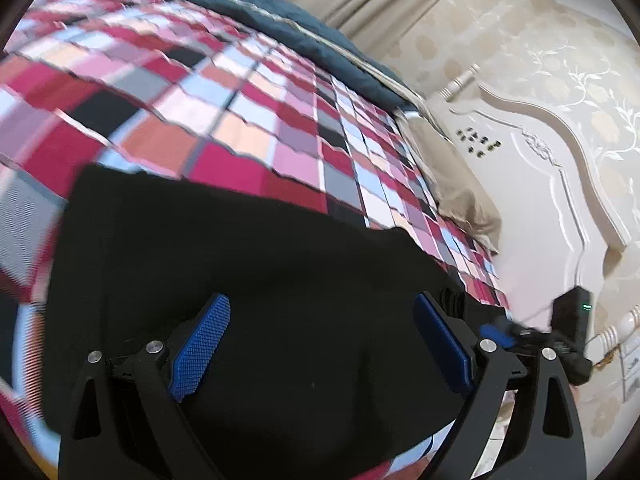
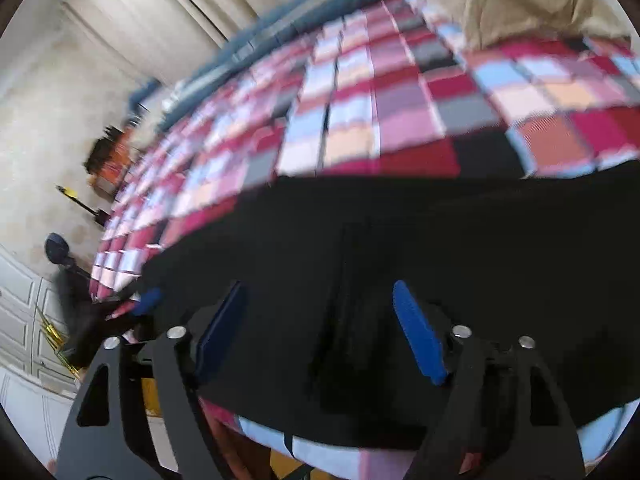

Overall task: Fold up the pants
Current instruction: 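Open the right gripper and move it back over the folded pants, then grasp the folded black pants end with the left gripper and lift it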

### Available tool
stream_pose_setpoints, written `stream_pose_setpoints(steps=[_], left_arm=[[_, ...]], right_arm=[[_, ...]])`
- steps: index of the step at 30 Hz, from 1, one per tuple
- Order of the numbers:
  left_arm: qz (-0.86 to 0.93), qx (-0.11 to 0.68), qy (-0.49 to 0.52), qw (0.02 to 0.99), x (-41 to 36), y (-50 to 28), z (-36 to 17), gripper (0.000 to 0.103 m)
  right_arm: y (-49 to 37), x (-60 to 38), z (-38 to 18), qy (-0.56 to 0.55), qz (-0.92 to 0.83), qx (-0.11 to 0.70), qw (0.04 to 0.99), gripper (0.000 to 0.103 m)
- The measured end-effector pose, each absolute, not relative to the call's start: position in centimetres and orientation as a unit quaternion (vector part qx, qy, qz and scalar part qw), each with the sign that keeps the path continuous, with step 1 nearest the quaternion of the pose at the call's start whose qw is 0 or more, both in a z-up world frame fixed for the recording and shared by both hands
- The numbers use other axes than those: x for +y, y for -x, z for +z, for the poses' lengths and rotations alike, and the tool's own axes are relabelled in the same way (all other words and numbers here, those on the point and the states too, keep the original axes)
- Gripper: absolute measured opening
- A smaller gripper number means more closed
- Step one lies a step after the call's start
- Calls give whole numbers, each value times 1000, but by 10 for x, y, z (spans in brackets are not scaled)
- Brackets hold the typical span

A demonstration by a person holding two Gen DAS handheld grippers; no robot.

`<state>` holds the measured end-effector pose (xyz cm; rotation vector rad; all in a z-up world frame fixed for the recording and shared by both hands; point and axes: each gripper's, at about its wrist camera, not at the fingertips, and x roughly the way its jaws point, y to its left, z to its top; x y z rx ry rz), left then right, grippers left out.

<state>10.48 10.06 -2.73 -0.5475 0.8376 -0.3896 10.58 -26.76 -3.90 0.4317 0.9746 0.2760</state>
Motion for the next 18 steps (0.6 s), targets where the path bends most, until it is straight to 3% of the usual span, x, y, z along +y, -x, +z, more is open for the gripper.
stream_pose_setpoints(steps=[5,10,13,18], left_arm=[[-137,367,195,899,139,-87,-5,92],[-106,420,292,853,205,-96,-44,92],[-111,437,336,827,219,-98,-65,92],[-127,437,287,843,201,-107,-58,92]], right_arm=[[-112,-245,-63,-194,106,470,854,93],[-113,-221,-67,-129,81,478,865,101],[-118,-211,-68,-99,65,481,868,101],[-118,-201,-70,-64,48,486,870,101]])
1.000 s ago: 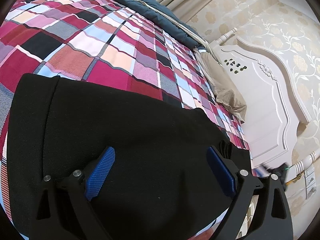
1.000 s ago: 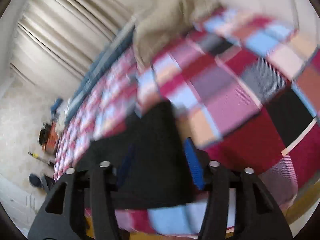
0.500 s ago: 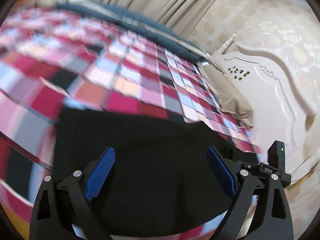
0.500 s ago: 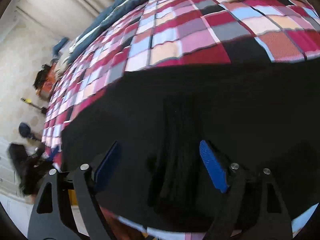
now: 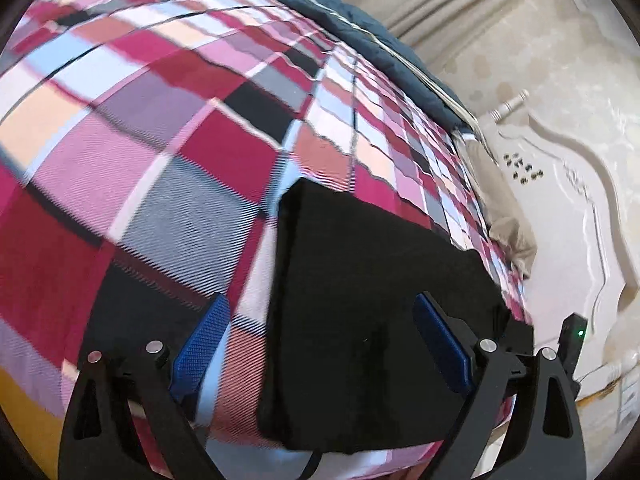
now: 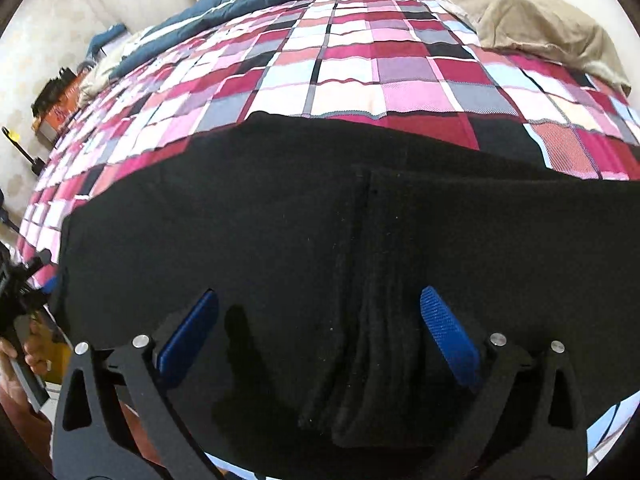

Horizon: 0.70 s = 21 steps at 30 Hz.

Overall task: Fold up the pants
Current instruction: 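Grasp the folded black pants end with the left gripper and lift it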

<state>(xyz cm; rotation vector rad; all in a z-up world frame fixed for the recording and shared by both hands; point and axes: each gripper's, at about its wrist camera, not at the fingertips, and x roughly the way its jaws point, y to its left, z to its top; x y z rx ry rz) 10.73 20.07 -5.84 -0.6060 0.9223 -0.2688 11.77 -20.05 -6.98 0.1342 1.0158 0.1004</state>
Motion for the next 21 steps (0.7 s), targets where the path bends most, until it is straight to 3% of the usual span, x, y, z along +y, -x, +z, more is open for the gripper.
stream_pose_setpoints(steps=[17,18,21], left_arm=[[-159,473,314,808,174,-140,-63,92],[-156,476,308,809,172,-140,-62,89],[-125,488,271,820,168,-142,-60,62]], right_arm=[[-115,-193,-73,-28,32,478,877,101],[-115,-193,-73,-28,32,478,878,101],[-115,-193,-73,-28,33,477,878,101]])
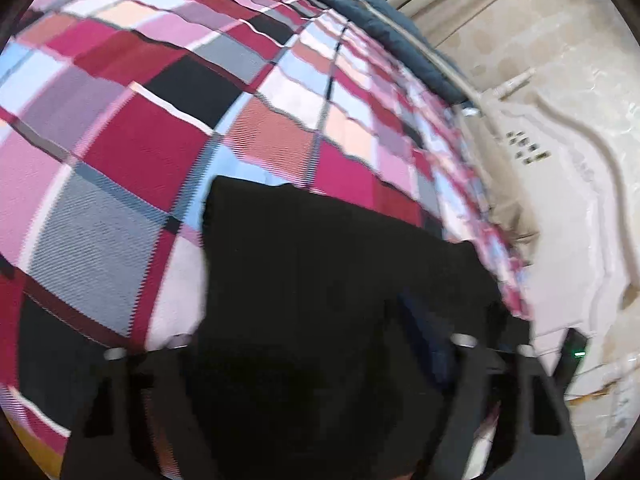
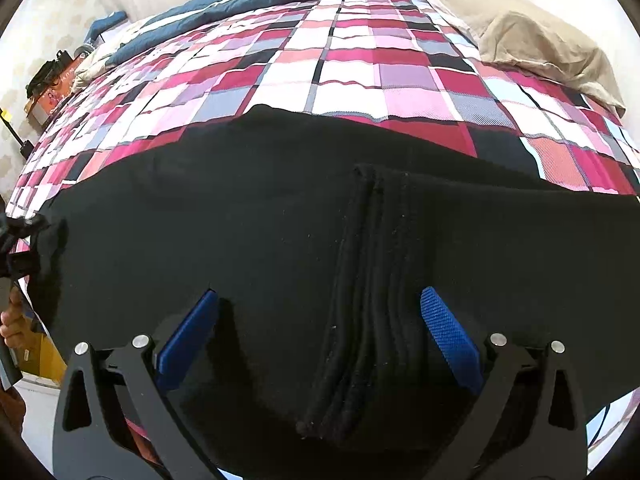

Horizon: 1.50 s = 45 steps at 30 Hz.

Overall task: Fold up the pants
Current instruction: 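Grasp the folded black pants end with the left gripper and lift it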

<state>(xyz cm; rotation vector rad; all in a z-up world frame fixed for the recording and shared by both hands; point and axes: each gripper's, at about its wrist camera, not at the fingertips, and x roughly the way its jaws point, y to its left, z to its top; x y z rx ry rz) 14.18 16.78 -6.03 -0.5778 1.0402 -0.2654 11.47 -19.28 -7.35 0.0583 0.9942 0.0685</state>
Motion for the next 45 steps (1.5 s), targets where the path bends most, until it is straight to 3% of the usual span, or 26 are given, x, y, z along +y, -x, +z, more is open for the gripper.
stream_pose_setpoints(steps=[2,4,10,30,45], left_arm=[[-116,494,251,824,166,-142,-59,57],[-116,496,240,827,163,-142,-58,41],[-129,495,226,829,152,-143,-50,26],[-146,457,205,853,126,-136,0,22],[-224,428,162,860,27,-146,48,19]], right_arm=[[-115,-193,-73,-29,34,476,878,101],[-115,-193,-73,-29,34,475,879,101],[-115,-193,-72,-22,33,475,879,101],[-114,-189,-73,-3,34,467,884,101],[-97,-223,-50,-18,-2,437,899,101]])
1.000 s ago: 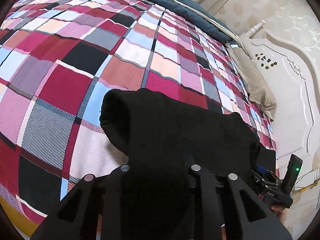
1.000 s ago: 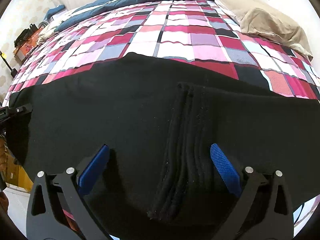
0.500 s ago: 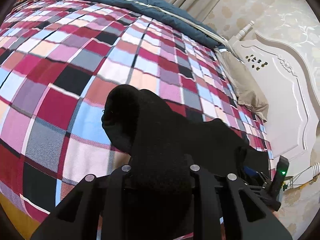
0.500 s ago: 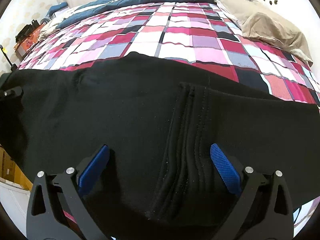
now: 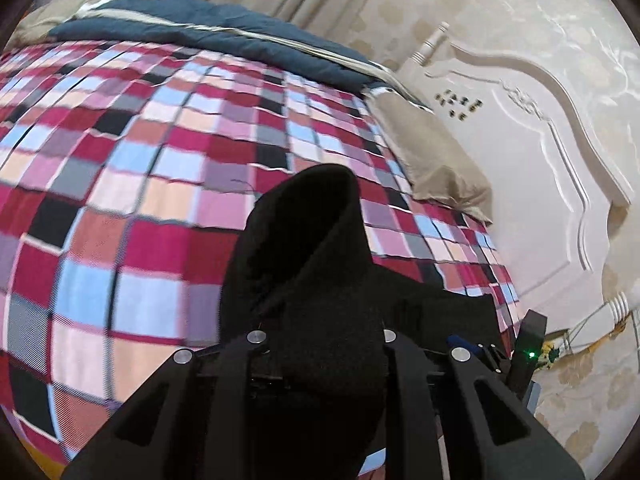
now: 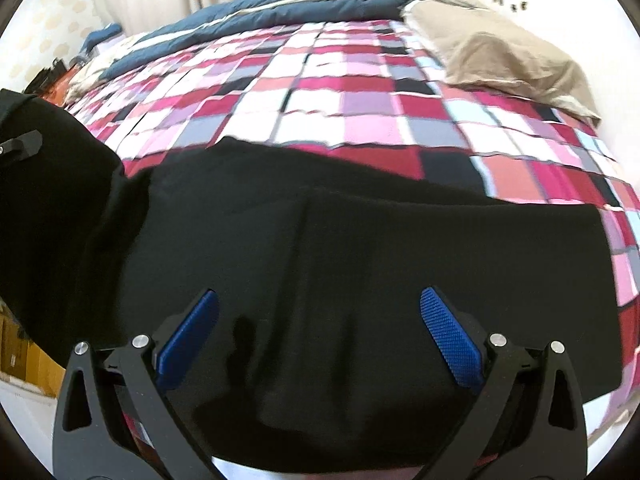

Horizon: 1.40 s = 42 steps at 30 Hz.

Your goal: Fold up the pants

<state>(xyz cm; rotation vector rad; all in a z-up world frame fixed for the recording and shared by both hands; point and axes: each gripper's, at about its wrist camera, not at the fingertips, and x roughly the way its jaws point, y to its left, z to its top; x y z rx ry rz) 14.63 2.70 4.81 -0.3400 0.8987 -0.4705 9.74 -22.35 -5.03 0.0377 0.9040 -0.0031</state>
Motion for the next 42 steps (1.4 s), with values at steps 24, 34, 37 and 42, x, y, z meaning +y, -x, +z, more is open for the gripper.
stream_pose_setpoints(steps=[24,34,37,42], left_arm=[[-223,478,5,850,-155,-148,-20,28],[-239,429,44,870,-164,-126,4,79],[-249,424,55,869,-161,-117,16,82],[-240,409,97,875,-120,-98,37,86]], right_arm=[[-49,-306,-26,-44,-77,404,911,101],[-49,-303,-27,-31,-82,410,908,101],[-47,-305,-26,-40,-78,410,908,101],[-43,-321,-19,-103,-43,406,907,101]])
